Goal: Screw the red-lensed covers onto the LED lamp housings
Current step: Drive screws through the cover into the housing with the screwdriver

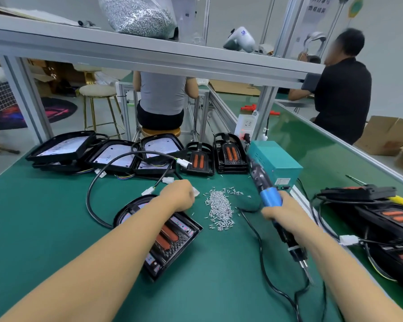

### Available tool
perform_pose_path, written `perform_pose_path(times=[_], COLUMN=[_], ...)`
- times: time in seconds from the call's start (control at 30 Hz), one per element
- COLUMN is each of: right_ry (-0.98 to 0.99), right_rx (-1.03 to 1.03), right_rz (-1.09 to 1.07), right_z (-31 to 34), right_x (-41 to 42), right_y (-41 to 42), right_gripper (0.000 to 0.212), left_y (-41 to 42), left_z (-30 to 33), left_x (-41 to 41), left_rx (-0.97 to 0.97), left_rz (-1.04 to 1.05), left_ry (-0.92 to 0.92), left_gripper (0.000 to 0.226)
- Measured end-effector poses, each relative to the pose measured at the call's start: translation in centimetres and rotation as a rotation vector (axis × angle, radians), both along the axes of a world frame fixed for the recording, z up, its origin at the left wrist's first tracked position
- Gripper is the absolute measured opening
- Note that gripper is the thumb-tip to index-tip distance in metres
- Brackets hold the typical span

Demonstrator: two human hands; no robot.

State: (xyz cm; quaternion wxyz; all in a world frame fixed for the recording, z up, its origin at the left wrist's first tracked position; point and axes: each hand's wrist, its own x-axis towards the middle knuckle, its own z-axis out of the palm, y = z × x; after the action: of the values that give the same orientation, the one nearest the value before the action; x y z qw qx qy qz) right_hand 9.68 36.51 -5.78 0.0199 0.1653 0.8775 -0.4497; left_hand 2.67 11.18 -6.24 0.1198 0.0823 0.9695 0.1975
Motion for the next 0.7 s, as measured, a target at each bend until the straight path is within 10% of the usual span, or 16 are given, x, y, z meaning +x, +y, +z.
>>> perform_pose_path(times=[0.27, 0.5, 0.6, 0.7], right_ry=[0.104, 0.236, 0.327, 0.438], right_rx=[-0.692, -0.912, -0.953, -1.040], right_rz=[0.021, 0.002, -0.039, -0.099], right_z=[3.9, 3.7, 3.7, 4.0], right_x=[-0.5, -0.4, -0.4, -0.2], right_y=[-2.2, -4.1, -4.5, -4.7], right_gripper=[0.027, 0.027, 0.024, 0.015], left_y=[0.7, 2.0, 1.9, 1.7], left_z=[-0.7, -0.7, -1.2, -0.8], left_x=[0.1, 0.9, 1.0, 1.3], left_rx=[-0.095, -0.292, -0.370, -0.187], left_rz=[-0.012, -0.066, -0.117, -0.111], left_ry=[-0.033, 0.088, 0.074, 0.105], left_gripper=[0.024, 0.008, 0.035, 0.017])
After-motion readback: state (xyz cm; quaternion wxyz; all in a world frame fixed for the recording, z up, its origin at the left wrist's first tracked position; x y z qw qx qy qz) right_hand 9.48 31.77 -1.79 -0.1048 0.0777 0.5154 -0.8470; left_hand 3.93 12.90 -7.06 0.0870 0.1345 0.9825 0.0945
